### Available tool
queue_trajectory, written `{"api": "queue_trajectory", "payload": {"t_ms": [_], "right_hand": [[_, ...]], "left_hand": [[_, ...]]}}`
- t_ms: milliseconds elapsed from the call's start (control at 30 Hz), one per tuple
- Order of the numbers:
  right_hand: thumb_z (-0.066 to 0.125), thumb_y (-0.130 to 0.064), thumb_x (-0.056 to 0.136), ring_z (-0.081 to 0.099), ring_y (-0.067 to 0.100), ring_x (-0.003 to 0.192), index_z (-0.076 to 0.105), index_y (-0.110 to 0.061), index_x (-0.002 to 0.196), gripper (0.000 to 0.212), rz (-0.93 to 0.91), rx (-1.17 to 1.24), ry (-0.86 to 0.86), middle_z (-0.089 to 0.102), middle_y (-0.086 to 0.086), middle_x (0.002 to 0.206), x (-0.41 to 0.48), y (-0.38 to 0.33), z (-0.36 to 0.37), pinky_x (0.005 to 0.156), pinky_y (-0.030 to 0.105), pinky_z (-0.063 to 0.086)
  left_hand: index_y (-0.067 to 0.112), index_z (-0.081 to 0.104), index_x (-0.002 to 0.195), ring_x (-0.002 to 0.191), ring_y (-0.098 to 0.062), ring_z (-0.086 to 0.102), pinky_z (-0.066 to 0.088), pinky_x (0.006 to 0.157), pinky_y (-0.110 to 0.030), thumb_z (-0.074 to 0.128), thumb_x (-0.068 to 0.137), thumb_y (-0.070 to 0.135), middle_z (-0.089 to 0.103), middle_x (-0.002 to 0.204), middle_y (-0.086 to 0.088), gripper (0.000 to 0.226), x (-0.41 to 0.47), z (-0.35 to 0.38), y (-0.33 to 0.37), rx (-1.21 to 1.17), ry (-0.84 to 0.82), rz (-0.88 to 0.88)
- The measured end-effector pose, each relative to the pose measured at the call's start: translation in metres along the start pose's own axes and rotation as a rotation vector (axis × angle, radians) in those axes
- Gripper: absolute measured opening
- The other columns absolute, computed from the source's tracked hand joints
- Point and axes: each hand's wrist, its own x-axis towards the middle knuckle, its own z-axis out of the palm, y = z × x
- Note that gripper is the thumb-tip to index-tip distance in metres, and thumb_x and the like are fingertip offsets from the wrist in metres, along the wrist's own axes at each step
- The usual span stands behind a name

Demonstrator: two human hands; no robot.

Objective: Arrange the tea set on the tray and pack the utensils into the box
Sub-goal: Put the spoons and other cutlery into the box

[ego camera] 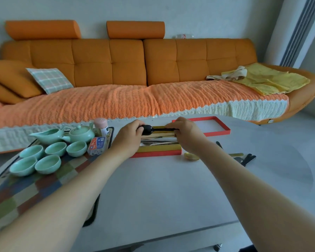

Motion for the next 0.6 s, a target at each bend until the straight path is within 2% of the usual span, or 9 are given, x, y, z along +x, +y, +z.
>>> {"api": "queue_trajectory", "payload": {"t_ms": [100,233,333,433,500,600], "right_hand": [[0.042,0.005,0.098,0.054,0.024,0.089,0.067,-0.019,0.126,0.044,0.006,0.019,-0.021,0.055,0.005,0.105,0.012,-0.015,0.018,0.068,0.023,0.034],[0.043,0.002,0.097,0.054,0.027,0.096,0.067,-0.018,0.126,0.042,0.047,0.016,-0.04,0.054,0.007,0.108,0.025,-0.028,0.034,0.078,0.028,0.04],[0.043,0.001,0.097,0.054,0.027,0.097,0.065,-0.021,0.127,0.043,0.108,-0.025,-0.084,0.052,0.006,0.108,0.031,-0.032,0.046,0.08,0.031,0.045],[0.043,0.0,0.097,0.054,0.024,0.1,0.06,-0.024,0.133,0.046,0.173,-0.09,-0.139,0.053,0.005,0.117,0.035,-0.035,0.054,0.084,0.033,0.051],[0.042,-0.005,0.099,0.058,0.024,0.099,0.059,-0.024,0.134,0.043,0.199,-0.108,-0.173,0.055,0.007,0.122,0.037,-0.037,0.054,0.085,0.036,0.054],[0.039,-0.016,0.102,0.064,0.022,0.088,0.06,-0.022,0.132,0.037,0.204,-0.088,-0.248,0.065,0.006,0.118,0.035,-0.04,0.052,0.079,0.037,0.058]], "left_hand": [[0.017,0.059,0.124,0.113,-0.024,0.051,0.039,0.091,-0.033,0.05,0.099,0.013,0.054,0.119,-0.004,0.027,0.004,-0.005,-0.023,0.096,0.039,0.063],[0.017,0.063,0.123,0.116,-0.025,0.047,0.039,0.098,-0.039,0.054,0.097,0.013,0.052,0.12,-0.003,0.028,0.01,-0.009,-0.033,0.135,0.042,0.133],[0.015,0.064,0.123,0.116,-0.023,0.049,0.042,0.098,-0.046,0.054,0.098,0.018,0.054,0.122,0.001,0.027,0.009,-0.01,-0.036,0.2,-0.009,0.226],[0.021,0.059,0.132,0.122,-0.021,0.048,0.039,0.101,-0.042,0.047,0.101,0.033,0.053,0.132,0.003,0.035,0.006,-0.009,-0.035,0.276,-0.136,0.168],[0.026,0.06,0.128,0.121,-0.023,0.05,0.036,0.098,-0.04,0.04,0.102,0.041,0.055,0.133,0.003,0.037,0.004,-0.007,-0.035,0.36,-0.204,0.133],[0.029,0.063,0.123,0.116,-0.025,0.051,0.034,0.095,-0.04,0.034,0.103,0.043,0.058,0.129,0.001,0.037,0.002,-0.003,-0.034,0.418,-0.224,0.125]]}}
